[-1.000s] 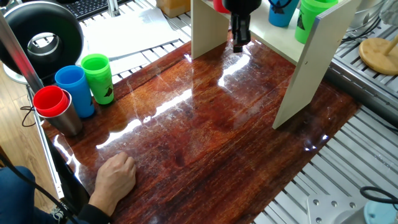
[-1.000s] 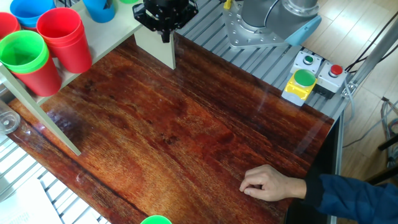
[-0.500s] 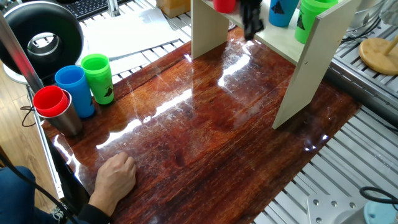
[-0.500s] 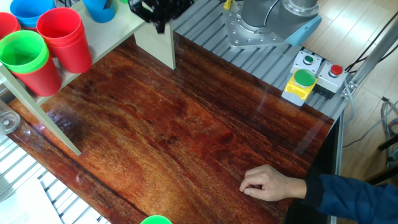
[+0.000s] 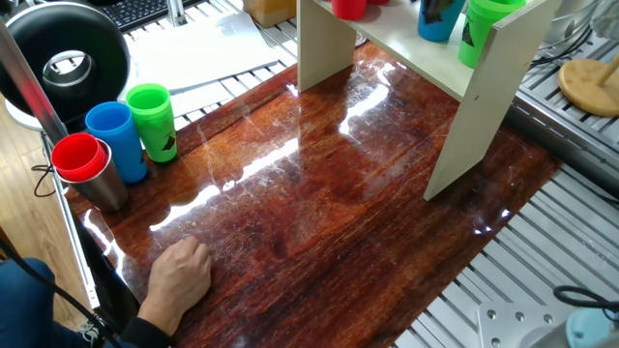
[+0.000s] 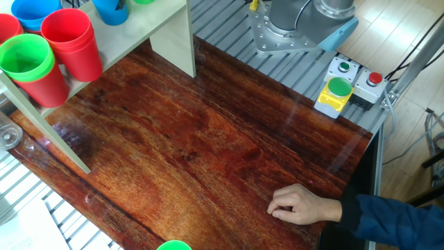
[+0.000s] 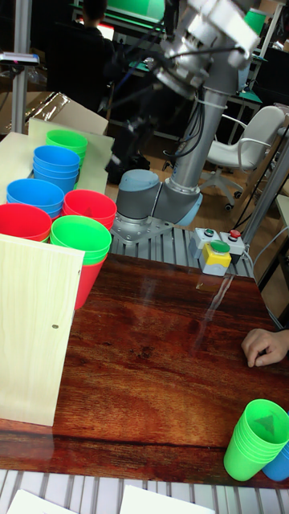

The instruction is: Take the cups off the shelf and stack them together

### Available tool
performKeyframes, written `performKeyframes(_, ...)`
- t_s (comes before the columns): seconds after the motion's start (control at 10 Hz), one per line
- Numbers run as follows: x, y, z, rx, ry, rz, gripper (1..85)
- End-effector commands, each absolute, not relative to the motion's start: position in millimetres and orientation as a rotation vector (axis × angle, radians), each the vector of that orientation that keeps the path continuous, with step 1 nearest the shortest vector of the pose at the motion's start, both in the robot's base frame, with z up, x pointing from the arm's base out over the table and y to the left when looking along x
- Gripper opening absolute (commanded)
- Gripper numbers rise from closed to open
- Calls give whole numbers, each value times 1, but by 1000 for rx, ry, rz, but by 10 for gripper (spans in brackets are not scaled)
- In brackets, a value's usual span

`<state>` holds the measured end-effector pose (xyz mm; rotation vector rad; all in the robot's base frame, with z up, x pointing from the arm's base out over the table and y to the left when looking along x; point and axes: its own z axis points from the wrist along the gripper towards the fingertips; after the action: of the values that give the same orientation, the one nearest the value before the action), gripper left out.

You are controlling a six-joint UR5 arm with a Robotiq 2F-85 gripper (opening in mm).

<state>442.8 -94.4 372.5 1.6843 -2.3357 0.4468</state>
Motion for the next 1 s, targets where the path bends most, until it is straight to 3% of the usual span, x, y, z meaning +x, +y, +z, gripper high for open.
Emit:
performKeyframes(0.0,438,-117,406,1768,-2209,458,443)
performKeyframes(0.4,443,-161,426,1934,-2094,423,447)
performKeyframes(0.9,442,-184,401,2072,-2122,334,457)
